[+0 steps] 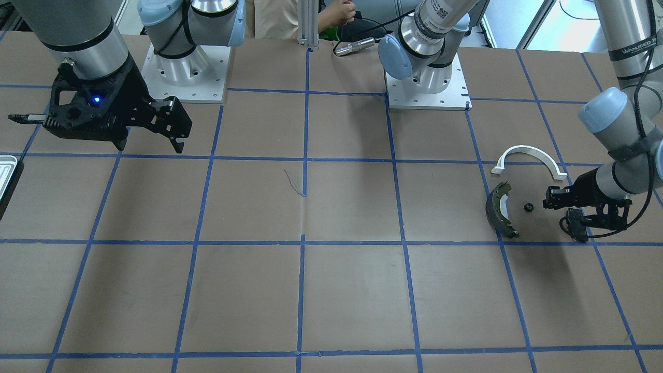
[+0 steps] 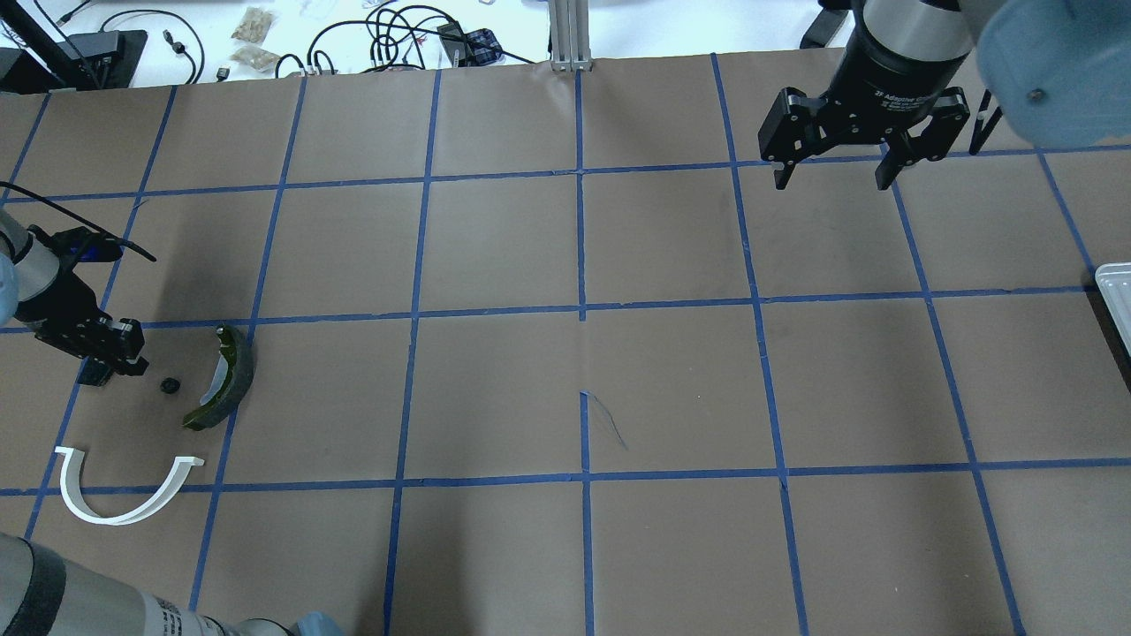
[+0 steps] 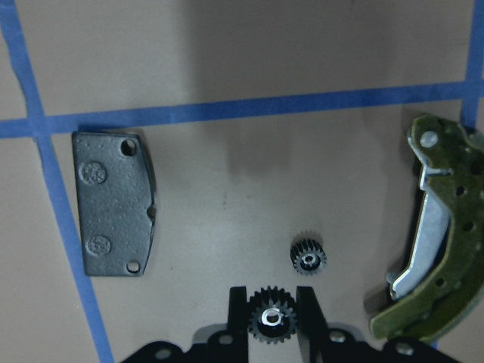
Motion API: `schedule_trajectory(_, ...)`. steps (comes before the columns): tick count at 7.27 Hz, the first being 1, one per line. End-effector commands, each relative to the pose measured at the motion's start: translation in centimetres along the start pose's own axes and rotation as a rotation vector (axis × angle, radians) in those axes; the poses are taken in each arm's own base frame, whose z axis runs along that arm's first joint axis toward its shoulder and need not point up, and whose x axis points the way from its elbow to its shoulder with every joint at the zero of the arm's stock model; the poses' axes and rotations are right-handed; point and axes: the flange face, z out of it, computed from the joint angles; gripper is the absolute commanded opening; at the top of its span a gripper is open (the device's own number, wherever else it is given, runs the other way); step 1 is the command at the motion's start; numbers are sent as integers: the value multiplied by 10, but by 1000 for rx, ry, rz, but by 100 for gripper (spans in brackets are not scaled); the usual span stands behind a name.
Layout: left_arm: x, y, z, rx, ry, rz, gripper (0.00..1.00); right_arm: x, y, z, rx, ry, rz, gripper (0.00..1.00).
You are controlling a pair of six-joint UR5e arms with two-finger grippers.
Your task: Place bearing gear from tray to pile
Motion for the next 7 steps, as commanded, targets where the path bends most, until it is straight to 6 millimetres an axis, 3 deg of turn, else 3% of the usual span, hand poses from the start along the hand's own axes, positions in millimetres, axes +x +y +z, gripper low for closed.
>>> schedule_trajectory(1, 6, 5, 17, -1, 3, 17, 0, 0, 0, 0, 1, 0, 0, 100)
schedule_trajectory(7, 4, 6, 18, 14, -17, 41, 0, 0, 0, 0, 3, -2, 0, 100)
